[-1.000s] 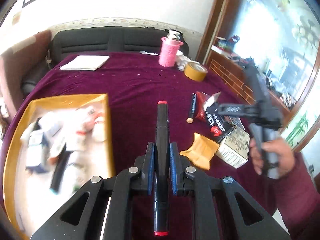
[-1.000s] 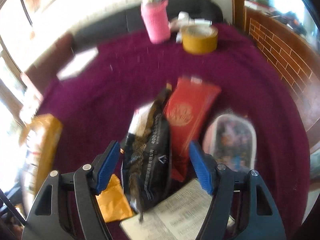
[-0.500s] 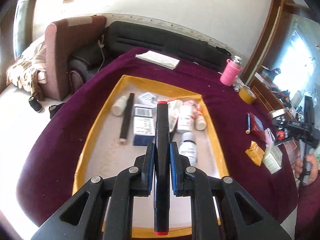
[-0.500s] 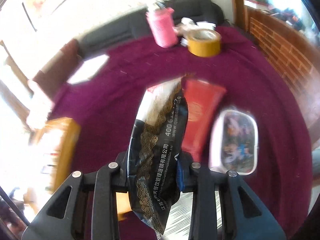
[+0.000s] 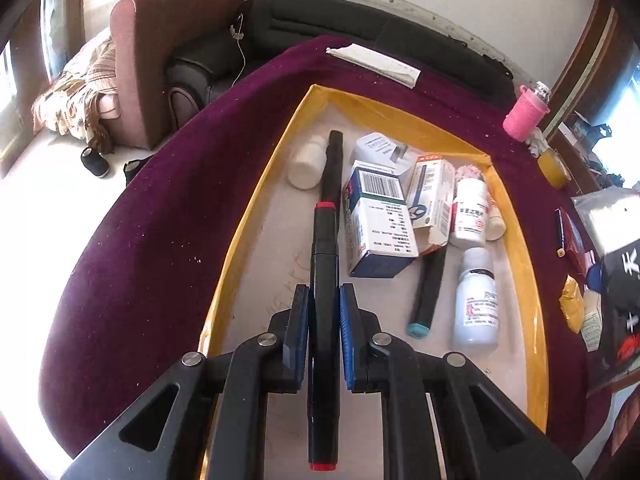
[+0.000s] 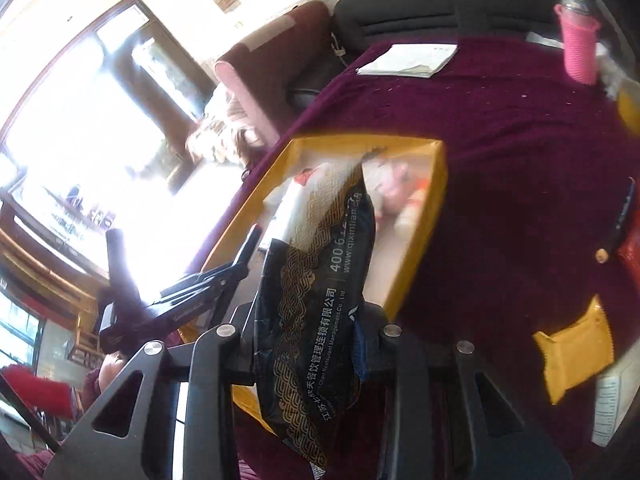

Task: Organize objects
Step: 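Carry the marker and black pouch into the tray with both grippers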

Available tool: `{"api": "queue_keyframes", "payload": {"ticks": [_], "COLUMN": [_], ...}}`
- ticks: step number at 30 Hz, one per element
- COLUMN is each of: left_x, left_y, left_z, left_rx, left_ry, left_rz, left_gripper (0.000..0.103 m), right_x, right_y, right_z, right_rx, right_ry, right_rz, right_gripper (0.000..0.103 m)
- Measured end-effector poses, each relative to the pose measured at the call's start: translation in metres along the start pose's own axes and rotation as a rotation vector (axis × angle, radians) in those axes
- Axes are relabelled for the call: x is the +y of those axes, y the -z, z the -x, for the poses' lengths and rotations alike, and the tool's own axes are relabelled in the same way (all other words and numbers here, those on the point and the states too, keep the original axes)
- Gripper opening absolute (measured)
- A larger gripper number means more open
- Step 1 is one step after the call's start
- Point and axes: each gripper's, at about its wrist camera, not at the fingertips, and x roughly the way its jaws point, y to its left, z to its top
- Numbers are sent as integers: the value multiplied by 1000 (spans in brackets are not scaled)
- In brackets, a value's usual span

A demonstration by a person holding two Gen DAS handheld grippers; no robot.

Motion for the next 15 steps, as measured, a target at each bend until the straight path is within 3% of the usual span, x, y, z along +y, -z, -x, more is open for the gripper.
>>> {"api": "queue_keyframes", "payload": {"ticks": [4,10,13,15], "left_x": [-4,4,14,26], "left_y": [-8,-3,4,11], "left_z": [-10,15,46,67], "left_rx": [0,-40,-117,-171], "left_ry": [-55,29,27,19], "left_rz": [-14,30,29,52], "left_gripper": [12,13,24,38], "right_x": [27,53,62,65], "right_y": [7,19,27,29], "right_z": [-29,-65,-87,-100], "right_rx": [57,143,193,208], "right_ry": [-29,-50,-48,-33], "right_rz": [34,81,102,111], "right_gripper": [31,31,31,32]}}
